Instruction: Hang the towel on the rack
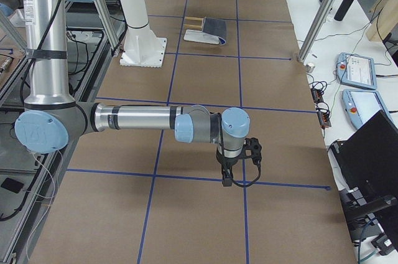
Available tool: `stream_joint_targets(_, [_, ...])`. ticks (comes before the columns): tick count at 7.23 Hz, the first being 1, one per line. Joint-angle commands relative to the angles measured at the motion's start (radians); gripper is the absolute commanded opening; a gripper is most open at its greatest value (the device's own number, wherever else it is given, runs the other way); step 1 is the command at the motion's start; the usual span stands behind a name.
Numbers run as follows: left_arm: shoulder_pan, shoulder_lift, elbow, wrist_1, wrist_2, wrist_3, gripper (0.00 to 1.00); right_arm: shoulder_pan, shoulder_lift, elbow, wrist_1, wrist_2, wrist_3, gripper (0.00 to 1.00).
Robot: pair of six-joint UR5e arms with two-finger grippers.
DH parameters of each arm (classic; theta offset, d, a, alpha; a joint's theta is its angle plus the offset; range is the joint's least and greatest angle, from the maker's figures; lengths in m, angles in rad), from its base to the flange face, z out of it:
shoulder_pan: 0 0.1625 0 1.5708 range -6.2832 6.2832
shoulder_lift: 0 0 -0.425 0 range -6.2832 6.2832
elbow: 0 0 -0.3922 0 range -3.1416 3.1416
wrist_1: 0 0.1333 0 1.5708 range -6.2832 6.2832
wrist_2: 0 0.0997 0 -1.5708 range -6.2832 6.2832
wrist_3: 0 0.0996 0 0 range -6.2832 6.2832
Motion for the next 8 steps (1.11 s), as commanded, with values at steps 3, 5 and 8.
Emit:
stream_joint_targets(3, [0.000, 0.000, 0.000, -0.001, 0.004, 0.000, 0.99, 0.000, -0.006, 0.000, 0.000, 0.000, 0.000, 1.00])
stream_joint_targets(5, [0.000, 0.000, 0.000, 0.001, 0.004, 0.000, 0.99, 0.000, -0.006, 0.000, 0.000, 0.000, 0.000, 1.00])
stream_joint_targets(8, [0.000, 0.010, 0.000, -0.001, 0.004, 0.000, 0.99, 0.000, -0.006, 0.000, 0.000, 0.000, -0.002, 1.00])
